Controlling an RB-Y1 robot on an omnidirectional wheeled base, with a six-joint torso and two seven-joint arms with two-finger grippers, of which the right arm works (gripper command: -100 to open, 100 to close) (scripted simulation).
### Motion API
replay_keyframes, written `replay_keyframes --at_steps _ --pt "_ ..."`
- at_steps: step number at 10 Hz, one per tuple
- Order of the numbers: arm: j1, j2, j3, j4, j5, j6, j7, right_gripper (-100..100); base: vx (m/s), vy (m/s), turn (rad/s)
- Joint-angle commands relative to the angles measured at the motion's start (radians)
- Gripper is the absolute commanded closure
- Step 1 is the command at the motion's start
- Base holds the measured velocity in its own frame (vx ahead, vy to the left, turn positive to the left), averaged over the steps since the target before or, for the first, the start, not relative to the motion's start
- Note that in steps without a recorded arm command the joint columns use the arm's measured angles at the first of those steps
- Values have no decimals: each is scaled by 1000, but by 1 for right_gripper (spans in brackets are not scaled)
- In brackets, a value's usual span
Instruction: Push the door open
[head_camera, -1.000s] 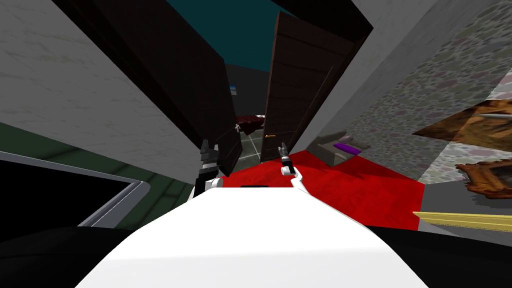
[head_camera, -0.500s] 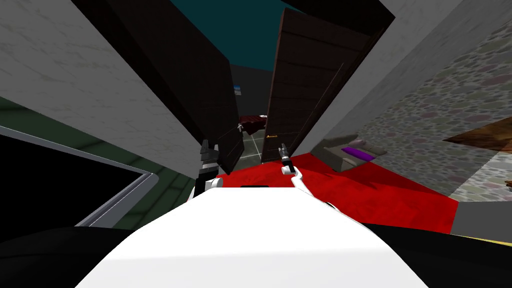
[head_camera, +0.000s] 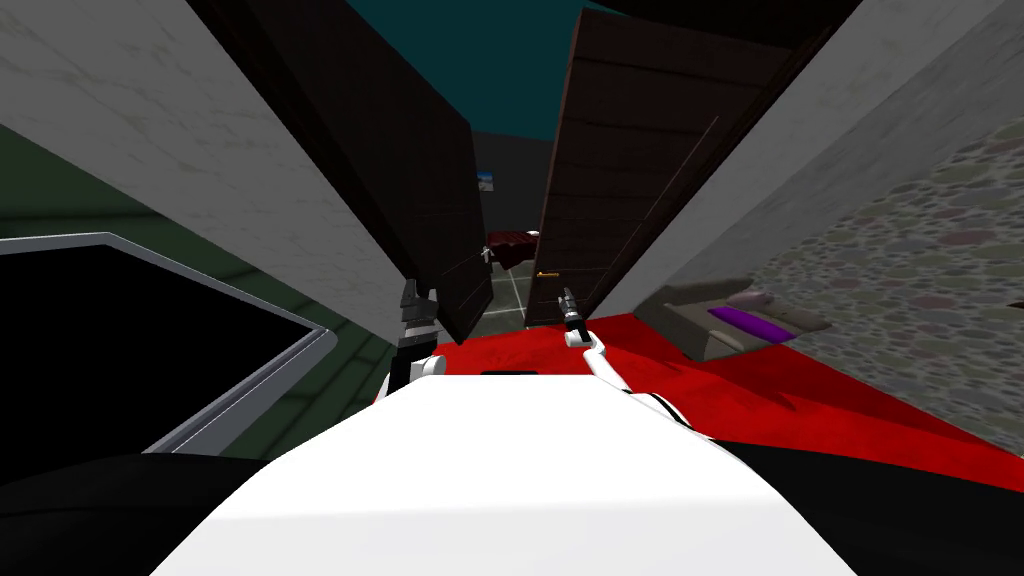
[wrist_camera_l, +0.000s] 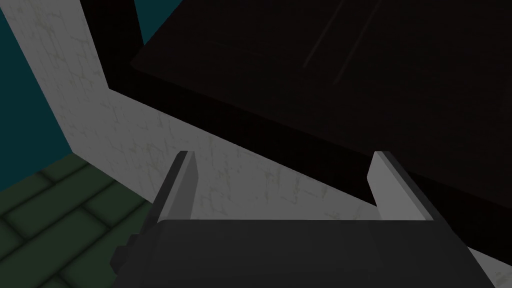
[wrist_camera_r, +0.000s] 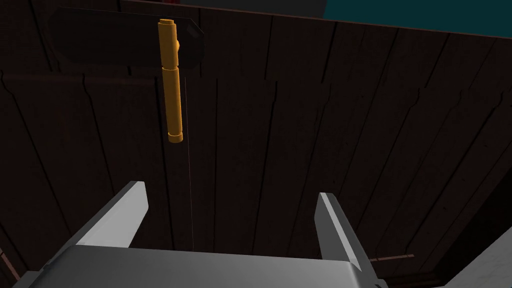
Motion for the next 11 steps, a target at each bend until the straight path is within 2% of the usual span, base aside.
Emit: replay_keyframes --at_steps 1,4,5,7,8,11 --pt "-25 -10 3 50 -8 4 -9 -100 -8 -117 262" --pt "-68 -32 8 142 -23 10 -27 -100 -11 -106 183" --pt "-93 -45 11 194 -31 13 -37 -100 -22 -118 335" --pt "-117 -58 14 245 -39 16 -48 -100 -5 -125 184" --pt "-128 -63 15 265 -43 18 -52 -100 -20 -92 169" --pt "-138 -68 16 286 -46 19 -56 -100 -15 -31 58"
